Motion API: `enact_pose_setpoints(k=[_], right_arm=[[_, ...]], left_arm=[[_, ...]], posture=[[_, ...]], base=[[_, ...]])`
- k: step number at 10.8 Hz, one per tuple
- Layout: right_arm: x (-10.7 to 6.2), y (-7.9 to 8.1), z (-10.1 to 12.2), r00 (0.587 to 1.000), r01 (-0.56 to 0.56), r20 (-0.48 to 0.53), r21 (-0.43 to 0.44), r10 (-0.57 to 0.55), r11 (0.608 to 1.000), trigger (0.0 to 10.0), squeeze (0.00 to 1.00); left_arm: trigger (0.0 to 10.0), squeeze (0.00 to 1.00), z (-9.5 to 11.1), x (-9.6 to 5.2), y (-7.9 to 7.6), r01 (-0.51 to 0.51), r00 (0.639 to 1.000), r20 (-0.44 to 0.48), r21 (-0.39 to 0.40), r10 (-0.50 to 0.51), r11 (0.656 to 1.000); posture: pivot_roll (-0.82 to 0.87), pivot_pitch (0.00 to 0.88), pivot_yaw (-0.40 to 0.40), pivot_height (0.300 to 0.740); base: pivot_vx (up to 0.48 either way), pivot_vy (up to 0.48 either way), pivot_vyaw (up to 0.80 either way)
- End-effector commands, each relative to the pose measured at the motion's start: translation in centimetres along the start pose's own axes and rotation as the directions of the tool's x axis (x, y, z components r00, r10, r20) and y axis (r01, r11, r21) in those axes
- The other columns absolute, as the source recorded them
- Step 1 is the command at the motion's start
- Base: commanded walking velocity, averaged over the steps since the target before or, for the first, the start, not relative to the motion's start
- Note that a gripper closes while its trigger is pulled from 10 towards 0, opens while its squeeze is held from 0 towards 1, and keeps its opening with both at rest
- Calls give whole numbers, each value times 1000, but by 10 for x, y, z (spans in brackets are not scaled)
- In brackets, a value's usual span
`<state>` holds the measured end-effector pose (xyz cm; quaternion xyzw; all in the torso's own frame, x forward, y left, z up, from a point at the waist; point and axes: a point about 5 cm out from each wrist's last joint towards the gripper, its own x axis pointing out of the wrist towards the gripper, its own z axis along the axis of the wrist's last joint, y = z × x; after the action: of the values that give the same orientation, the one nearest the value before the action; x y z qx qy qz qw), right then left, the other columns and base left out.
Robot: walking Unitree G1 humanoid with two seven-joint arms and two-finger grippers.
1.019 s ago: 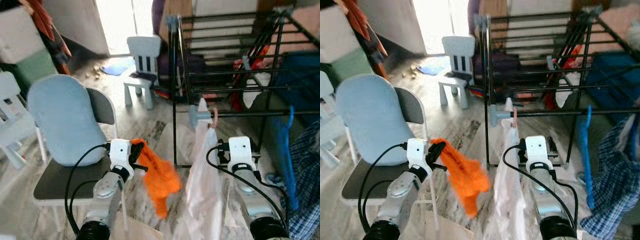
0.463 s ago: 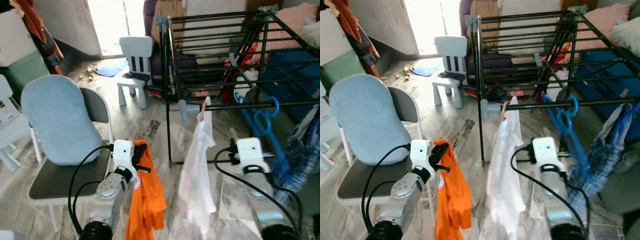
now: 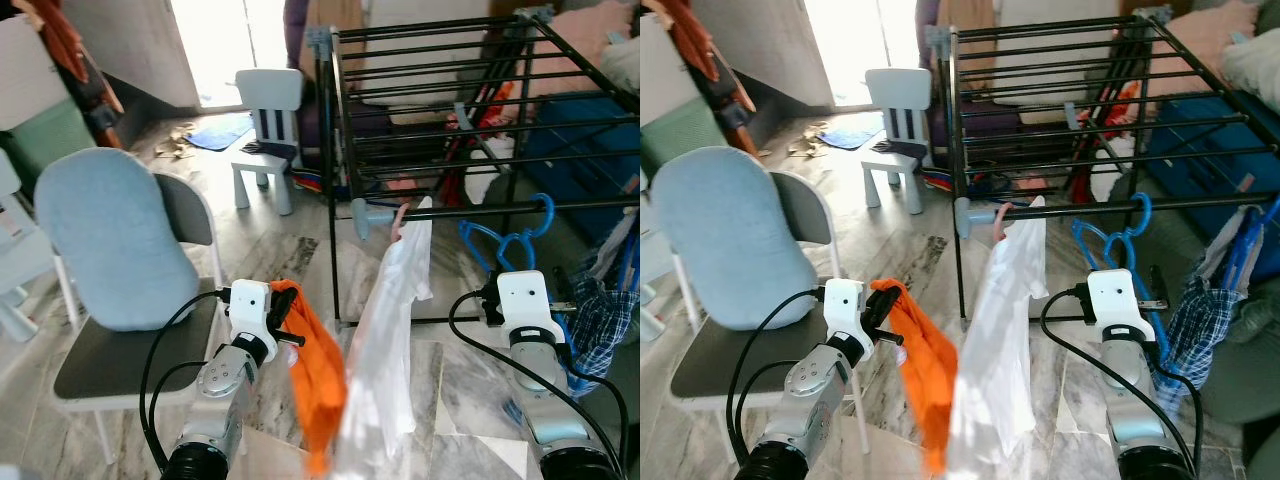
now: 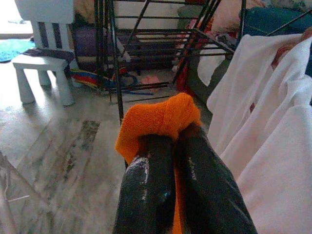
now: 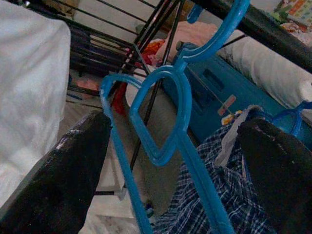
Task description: Hang hanger
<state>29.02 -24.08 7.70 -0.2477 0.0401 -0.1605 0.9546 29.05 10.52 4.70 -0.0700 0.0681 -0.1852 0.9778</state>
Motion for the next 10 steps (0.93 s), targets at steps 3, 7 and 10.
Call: enact_pose_setpoints(k=[3, 7, 10], right_arm=[[3, 2, 2, 1000, -8, -13, 11, 8, 1000, 10000, 0], [10, -1, -2, 998, -15, -64, 11, 16, 1000, 10000, 0], [16, 8, -20, 969, -96, -221, 76, 111, 992, 3843, 0]], left_arm=[[10000, 0, 4, 1, 3, -4, 1000, 10, 6, 4, 1000], [10000, 0, 3, 2, 2, 0, 1000, 4, 8, 0, 1000], [10000, 0, 2, 1, 2, 3, 1000, -8, 11, -3, 1000]], posture=[[-172, 0, 82, 740], [-170, 0, 84, 740], [-168, 0, 90, 740]], base=[[0, 0, 0], [0, 0, 0], [0, 0, 0]])
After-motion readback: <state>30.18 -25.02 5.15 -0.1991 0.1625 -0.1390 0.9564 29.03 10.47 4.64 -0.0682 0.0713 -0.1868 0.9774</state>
